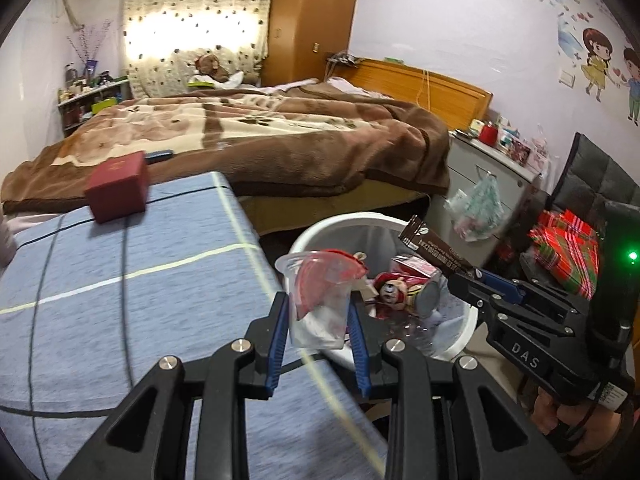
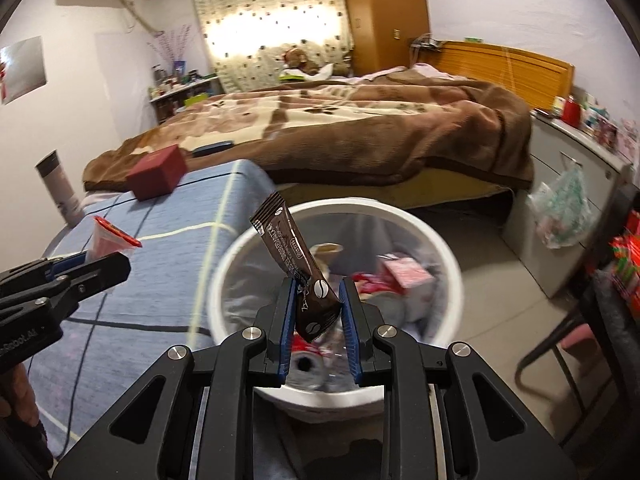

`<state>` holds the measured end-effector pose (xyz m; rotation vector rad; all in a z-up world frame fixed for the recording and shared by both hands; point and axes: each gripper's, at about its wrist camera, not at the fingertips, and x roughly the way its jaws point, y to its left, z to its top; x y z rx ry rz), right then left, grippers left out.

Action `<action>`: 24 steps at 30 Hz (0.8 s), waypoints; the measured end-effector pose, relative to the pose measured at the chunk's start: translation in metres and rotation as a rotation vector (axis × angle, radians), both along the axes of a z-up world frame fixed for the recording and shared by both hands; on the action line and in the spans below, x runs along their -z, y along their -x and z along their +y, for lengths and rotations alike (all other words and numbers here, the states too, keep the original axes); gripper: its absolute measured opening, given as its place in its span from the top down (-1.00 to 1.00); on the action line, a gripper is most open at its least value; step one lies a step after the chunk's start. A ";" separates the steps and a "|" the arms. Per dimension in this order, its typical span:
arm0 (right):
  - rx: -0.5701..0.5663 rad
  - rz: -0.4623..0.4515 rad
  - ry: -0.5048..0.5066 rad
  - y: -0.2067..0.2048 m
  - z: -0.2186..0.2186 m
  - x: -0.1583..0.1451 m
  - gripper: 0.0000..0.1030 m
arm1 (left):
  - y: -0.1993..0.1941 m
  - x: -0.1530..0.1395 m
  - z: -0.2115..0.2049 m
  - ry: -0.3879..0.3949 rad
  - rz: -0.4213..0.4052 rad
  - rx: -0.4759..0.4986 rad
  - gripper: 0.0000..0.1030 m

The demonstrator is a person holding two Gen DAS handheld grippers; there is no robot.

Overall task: Collect trash
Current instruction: 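Carry the cup and wrapper over the wastebasket and open both tools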

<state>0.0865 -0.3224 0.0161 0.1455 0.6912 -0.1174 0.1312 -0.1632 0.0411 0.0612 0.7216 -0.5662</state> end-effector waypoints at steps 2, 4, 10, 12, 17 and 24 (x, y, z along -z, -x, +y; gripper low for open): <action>0.031 0.005 0.012 0.002 -0.009 0.002 0.57 | -0.001 0.001 -0.011 -0.006 0.001 0.018 0.41; 0.048 0.010 0.010 0.005 -0.016 0.003 0.57 | -0.004 0.004 -0.022 -0.010 0.012 0.038 0.41; 0.083 0.045 0.009 -0.001 -0.031 0.012 0.56 | -0.011 0.017 -0.051 -0.042 0.041 0.070 0.41; 0.092 0.056 0.018 -0.004 -0.034 0.016 0.56 | -0.014 0.023 -0.057 -0.049 0.062 0.070 0.41; 0.091 0.100 0.013 -0.010 -0.040 0.027 0.52 | -0.019 0.036 -0.064 -0.067 0.101 0.072 0.40; 0.090 0.122 -0.004 -0.009 -0.042 0.032 0.11 | -0.025 0.042 -0.058 -0.061 0.120 0.033 -0.14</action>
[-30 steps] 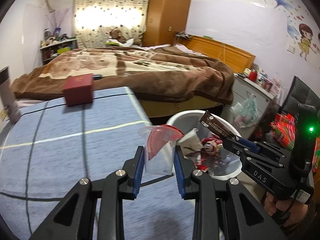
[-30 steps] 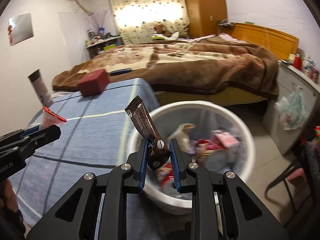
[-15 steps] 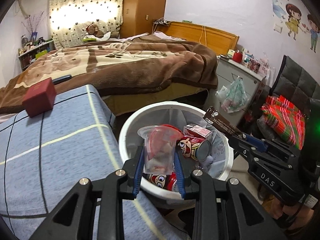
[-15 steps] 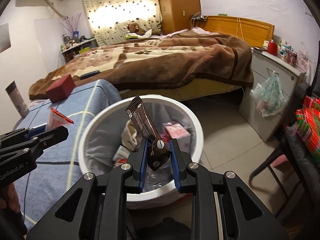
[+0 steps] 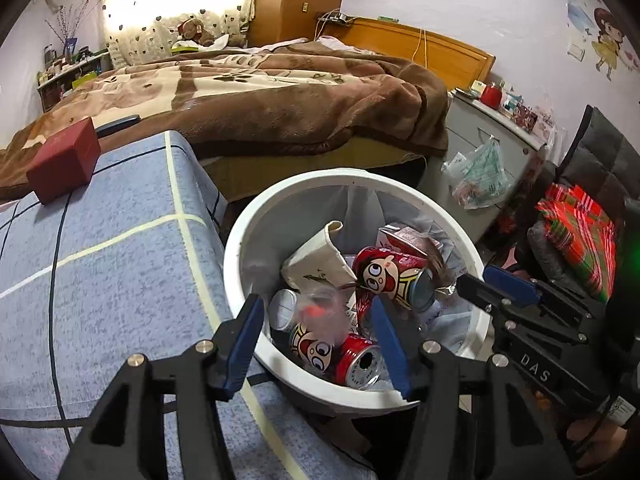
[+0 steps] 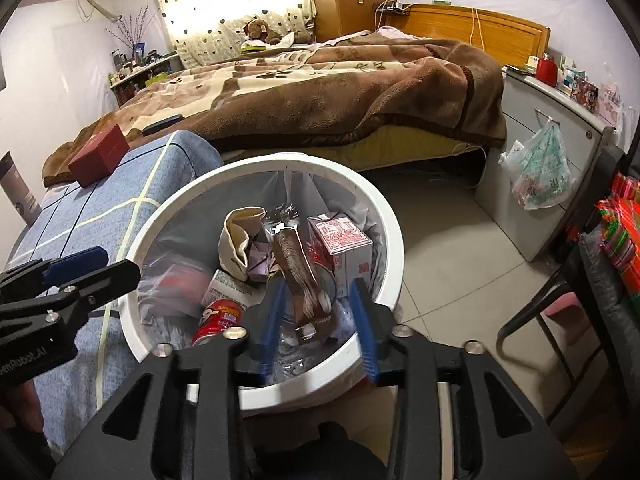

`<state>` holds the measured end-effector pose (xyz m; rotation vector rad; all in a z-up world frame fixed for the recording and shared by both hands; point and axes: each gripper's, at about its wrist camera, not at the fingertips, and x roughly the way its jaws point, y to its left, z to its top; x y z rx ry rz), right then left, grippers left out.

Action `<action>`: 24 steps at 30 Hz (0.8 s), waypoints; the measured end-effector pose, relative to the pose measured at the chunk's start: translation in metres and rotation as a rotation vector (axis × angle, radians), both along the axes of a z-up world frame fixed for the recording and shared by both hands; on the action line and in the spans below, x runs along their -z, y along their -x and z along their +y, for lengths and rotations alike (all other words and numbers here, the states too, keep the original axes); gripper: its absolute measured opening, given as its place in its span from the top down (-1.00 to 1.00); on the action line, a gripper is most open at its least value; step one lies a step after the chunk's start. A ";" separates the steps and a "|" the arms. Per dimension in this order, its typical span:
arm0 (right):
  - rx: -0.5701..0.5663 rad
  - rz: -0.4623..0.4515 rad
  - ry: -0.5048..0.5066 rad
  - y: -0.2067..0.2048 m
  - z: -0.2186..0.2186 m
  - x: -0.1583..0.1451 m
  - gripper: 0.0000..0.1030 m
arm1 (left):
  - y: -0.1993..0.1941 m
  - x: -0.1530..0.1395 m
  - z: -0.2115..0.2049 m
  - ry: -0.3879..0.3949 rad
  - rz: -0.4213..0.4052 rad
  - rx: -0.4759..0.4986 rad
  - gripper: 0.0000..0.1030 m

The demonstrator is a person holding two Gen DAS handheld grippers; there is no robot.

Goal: Collect trash

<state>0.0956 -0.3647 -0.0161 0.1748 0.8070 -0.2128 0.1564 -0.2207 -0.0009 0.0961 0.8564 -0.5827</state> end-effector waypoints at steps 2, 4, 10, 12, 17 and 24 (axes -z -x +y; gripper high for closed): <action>-0.001 -0.007 -0.002 0.001 0.000 -0.002 -0.06 | 0.000 -0.001 0.002 -0.012 -0.004 -0.015 -0.27; 0.002 -0.025 -0.006 0.004 0.000 -0.005 -0.06 | 0.000 -0.001 0.005 -0.008 -0.006 -0.010 -0.28; 0.008 -0.050 -0.003 0.009 0.007 -0.008 -0.06 | 0.011 -0.006 0.015 0.000 -0.029 -0.020 -0.34; 0.005 -0.067 0.004 0.015 0.012 -0.010 -0.06 | 0.016 -0.009 0.019 0.005 -0.043 -0.026 -0.36; 0.005 -0.106 0.047 0.028 0.025 -0.017 -0.06 | 0.033 -0.018 0.034 0.009 -0.091 -0.063 -0.37; 0.006 -0.177 0.062 0.049 0.043 -0.028 -0.06 | 0.056 -0.020 0.056 -0.013 -0.132 -0.137 -0.37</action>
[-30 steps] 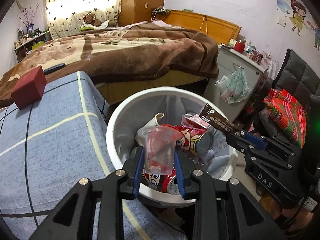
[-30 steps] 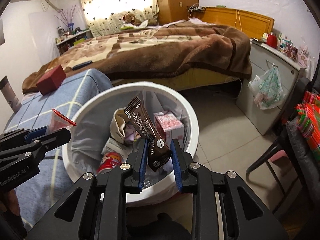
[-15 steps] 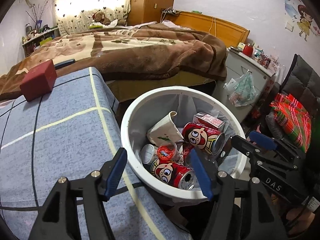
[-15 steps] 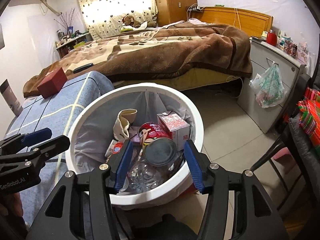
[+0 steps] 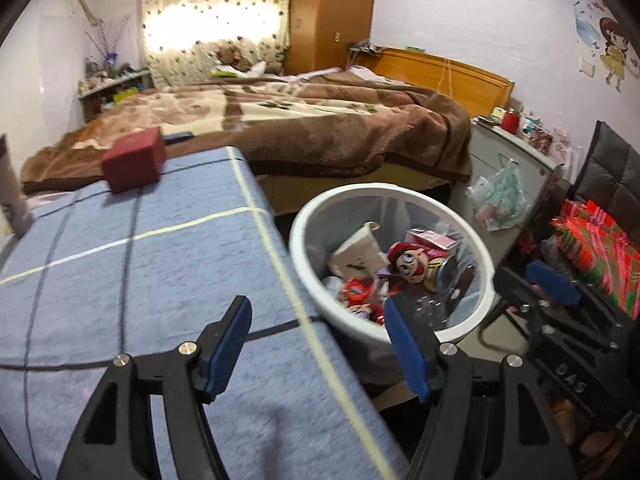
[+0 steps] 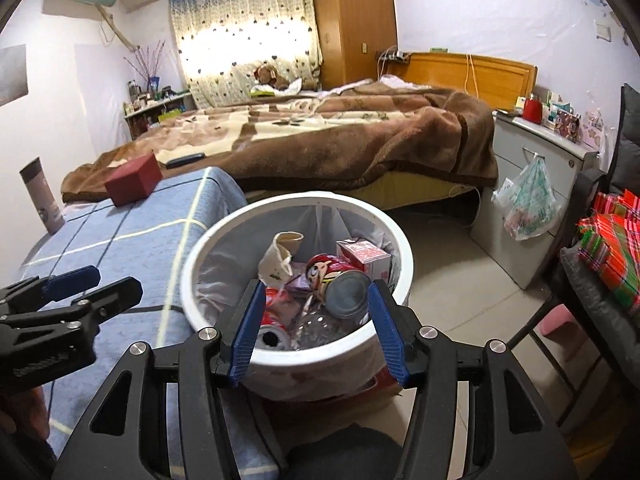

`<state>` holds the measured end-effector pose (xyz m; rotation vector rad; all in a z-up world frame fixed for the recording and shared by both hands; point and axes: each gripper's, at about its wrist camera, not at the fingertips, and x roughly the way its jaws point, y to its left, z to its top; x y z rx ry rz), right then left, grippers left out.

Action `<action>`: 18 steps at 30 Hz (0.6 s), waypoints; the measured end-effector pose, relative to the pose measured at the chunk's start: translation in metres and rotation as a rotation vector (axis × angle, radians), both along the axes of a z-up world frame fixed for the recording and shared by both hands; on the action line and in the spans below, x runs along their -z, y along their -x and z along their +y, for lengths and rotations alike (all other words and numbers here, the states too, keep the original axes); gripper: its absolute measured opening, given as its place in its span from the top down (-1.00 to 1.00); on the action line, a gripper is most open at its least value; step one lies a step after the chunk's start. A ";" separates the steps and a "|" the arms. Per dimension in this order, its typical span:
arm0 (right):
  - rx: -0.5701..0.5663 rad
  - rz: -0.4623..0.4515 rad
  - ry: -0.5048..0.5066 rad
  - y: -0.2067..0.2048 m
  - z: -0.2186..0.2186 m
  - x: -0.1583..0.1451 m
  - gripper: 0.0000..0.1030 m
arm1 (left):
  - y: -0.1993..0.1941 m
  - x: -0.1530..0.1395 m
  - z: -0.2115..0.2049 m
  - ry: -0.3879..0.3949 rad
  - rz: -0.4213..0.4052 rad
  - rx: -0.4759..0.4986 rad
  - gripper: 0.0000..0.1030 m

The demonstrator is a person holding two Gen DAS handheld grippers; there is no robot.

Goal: Collect trash

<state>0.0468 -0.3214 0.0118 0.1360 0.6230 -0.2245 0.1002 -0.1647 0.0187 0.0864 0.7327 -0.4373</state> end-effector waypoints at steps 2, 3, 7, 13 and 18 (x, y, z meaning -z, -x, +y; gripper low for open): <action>0.013 -0.019 0.011 0.007 0.006 0.000 -0.06 | 0.007 -0.001 0.006 0.003 -0.020 -0.009 -0.37; 0.013 -0.024 0.010 0.008 0.009 0.000 -0.06 | 0.010 -0.001 0.010 0.008 -0.022 -0.012 -0.37; -0.009 -0.051 -0.006 0.015 0.019 0.000 -0.06 | 0.020 -0.001 0.021 -0.010 -0.042 -0.049 -0.37; -0.025 -0.062 -0.024 0.016 0.028 0.003 -0.06 | 0.032 0.002 0.035 -0.071 -0.080 -0.113 -0.37; -0.036 -0.068 -0.018 0.017 0.034 0.005 -0.06 | 0.040 0.001 0.046 -0.067 -0.102 -0.154 -0.37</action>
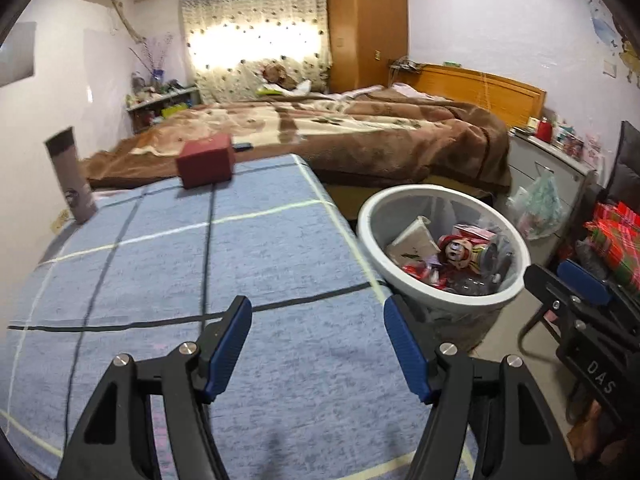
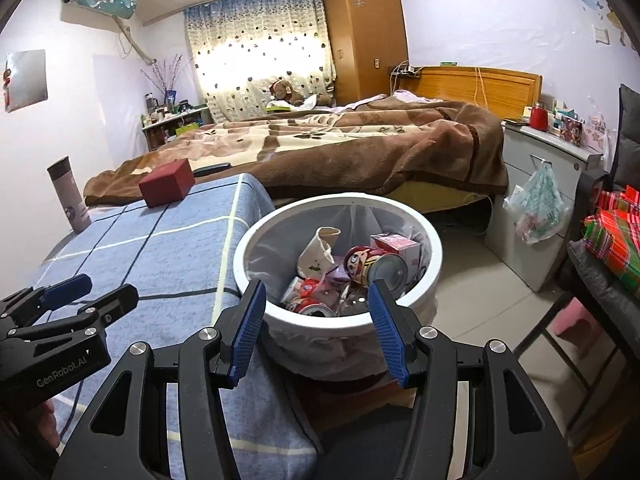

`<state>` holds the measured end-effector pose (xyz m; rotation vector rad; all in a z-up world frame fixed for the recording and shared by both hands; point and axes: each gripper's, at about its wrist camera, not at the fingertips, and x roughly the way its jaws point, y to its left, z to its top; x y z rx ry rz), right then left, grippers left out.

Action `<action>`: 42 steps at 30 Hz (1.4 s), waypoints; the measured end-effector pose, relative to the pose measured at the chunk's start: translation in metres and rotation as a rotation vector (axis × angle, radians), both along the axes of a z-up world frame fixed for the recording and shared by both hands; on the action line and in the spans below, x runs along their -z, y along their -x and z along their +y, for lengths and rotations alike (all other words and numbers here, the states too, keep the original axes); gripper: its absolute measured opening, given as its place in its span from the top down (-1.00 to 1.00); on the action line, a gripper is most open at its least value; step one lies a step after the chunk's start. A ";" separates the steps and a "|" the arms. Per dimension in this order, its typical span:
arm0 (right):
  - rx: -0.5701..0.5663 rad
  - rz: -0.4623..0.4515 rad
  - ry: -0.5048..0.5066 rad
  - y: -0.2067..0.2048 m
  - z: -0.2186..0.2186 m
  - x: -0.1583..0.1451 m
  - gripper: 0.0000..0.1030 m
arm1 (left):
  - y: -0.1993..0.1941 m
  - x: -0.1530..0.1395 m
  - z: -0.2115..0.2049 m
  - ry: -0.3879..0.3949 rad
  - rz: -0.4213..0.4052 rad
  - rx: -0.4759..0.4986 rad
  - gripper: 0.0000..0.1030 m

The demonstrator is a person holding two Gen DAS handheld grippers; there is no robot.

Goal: Collect trash

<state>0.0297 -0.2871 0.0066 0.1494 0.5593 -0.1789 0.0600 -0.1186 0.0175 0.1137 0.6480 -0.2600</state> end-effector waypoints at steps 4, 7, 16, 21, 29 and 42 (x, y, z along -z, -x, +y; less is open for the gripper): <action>-0.017 -0.003 -0.005 0.002 0.005 0.000 -0.06 | 0.004 -0.002 0.004 -0.010 -0.016 -0.016 -0.37; -0.028 -0.005 -0.004 0.004 0.009 0.000 -0.06 | 0.007 -0.003 0.007 -0.004 -0.024 -0.027 -0.37; -0.035 -0.014 0.015 0.006 0.015 -0.003 -0.06 | 0.013 -0.003 0.011 0.015 -0.027 -0.031 -0.37; -0.034 -0.015 0.020 0.005 0.016 -0.004 -0.06 | 0.015 -0.003 0.011 0.015 -0.027 -0.029 -0.37; -0.034 -0.015 0.020 0.005 0.019 -0.004 -0.06 | 0.015 -0.004 0.011 0.016 -0.024 -0.029 -0.37; -0.036 -0.016 0.019 0.006 0.021 -0.004 -0.06 | 0.016 -0.005 0.009 0.023 -0.025 -0.026 -0.37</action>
